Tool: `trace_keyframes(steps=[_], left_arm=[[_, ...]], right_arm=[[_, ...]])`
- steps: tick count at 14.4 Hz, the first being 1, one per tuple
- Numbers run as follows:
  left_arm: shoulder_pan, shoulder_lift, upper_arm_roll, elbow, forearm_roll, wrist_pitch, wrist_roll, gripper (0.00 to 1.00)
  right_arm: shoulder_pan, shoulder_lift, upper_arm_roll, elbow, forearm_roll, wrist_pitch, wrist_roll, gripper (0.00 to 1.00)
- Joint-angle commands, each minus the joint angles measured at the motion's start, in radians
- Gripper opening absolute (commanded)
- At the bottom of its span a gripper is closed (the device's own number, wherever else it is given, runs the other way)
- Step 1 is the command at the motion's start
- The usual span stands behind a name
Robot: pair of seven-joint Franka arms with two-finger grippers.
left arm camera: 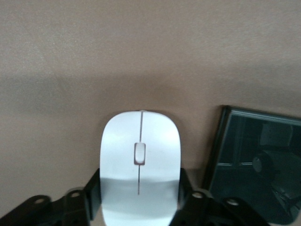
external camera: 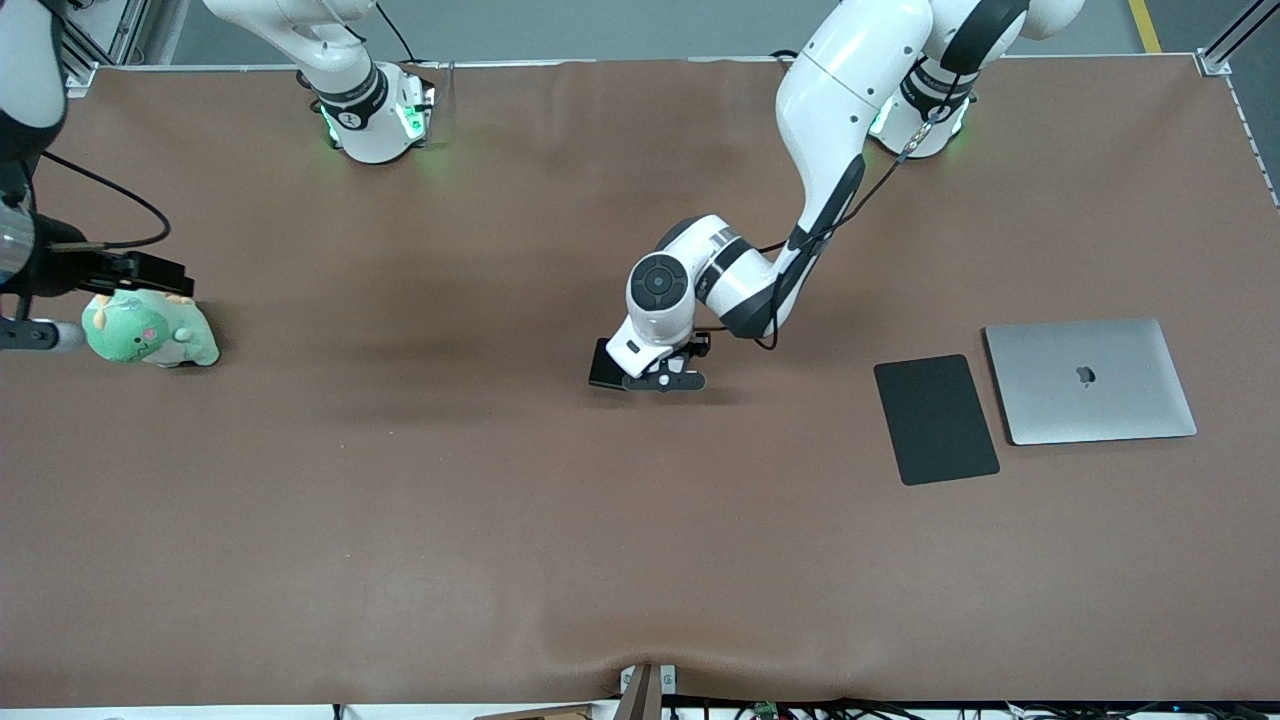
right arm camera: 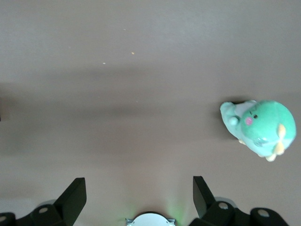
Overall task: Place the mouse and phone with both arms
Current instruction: 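Grasp the white mouse with the left gripper while the right gripper reaches the phone, then carry the mouse to the black pad with the left gripper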
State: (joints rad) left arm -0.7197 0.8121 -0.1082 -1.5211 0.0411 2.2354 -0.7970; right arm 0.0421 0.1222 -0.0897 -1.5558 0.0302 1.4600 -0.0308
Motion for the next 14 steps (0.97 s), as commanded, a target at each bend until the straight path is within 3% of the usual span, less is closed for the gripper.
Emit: trace_keyframes(steps=[1, 8, 11, 14], left_arm=[[-0.004, -0.037, 0.021, -0.002, -0.004, -0.069, -0.021, 0.00], [0.222, -0.206, 0.028, -0.030, 0.123, -0.258, 0.030, 0.00], [0.386, -0.248, 0.018, -0.112, 0.250, -0.241, 0.091, 0.00], [0.492, -0.266, 0.016, -0.232, 0.256, -0.114, 0.133, 0.00]], right_arm=[[0.025, 0.033, -0.004, 0.019, 0.048, 0.020, 0.006, 1.00], [0.151, 0.092, -0.001, 0.014, 0.091, 0.088, 0.170, 1.00], [0.218, 0.122, -0.001, 0.014, 0.116, 0.143, 0.238, 1.00], [0.257, 0.151, -0.001, 0.013, 0.155, 0.184, 0.256, 1.00]])
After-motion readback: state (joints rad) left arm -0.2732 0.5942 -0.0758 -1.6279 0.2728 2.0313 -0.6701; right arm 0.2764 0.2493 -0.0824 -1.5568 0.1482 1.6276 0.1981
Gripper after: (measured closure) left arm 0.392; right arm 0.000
